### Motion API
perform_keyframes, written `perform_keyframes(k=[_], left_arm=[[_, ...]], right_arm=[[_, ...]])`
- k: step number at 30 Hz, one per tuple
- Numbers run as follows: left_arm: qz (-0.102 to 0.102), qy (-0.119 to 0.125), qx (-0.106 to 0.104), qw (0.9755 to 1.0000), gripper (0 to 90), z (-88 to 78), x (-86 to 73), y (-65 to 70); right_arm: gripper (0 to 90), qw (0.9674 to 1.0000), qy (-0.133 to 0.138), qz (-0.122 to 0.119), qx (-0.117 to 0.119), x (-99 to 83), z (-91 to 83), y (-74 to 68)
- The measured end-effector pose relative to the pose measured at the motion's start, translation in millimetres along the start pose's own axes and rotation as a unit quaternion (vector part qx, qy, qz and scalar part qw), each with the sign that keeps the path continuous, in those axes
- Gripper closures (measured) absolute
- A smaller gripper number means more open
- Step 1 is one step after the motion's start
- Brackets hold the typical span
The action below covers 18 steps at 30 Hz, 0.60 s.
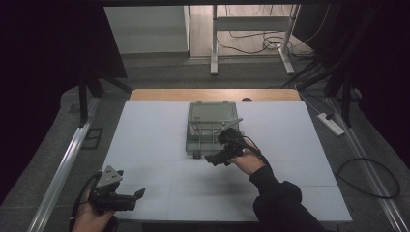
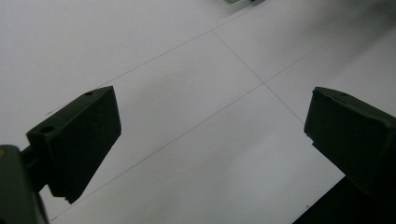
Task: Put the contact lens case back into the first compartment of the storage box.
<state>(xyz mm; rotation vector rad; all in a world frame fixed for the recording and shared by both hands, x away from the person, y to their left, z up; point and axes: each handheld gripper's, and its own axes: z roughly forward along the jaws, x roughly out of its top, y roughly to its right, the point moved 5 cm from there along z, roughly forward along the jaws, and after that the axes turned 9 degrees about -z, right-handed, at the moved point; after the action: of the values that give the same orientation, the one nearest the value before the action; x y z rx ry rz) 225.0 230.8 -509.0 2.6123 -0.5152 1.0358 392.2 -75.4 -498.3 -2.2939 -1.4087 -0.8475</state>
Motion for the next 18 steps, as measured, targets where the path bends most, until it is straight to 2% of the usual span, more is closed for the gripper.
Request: perform_keyframes(k=[18], left_arm=[[-0.002, 0.001, -0.001, 1.0000, 3.7, -0.2, 0.0, -0.3]], right_arm=[[0.0, 1.0000, 0.004, 0.001, -0.001, -16.3, -19.8, -7.5]])
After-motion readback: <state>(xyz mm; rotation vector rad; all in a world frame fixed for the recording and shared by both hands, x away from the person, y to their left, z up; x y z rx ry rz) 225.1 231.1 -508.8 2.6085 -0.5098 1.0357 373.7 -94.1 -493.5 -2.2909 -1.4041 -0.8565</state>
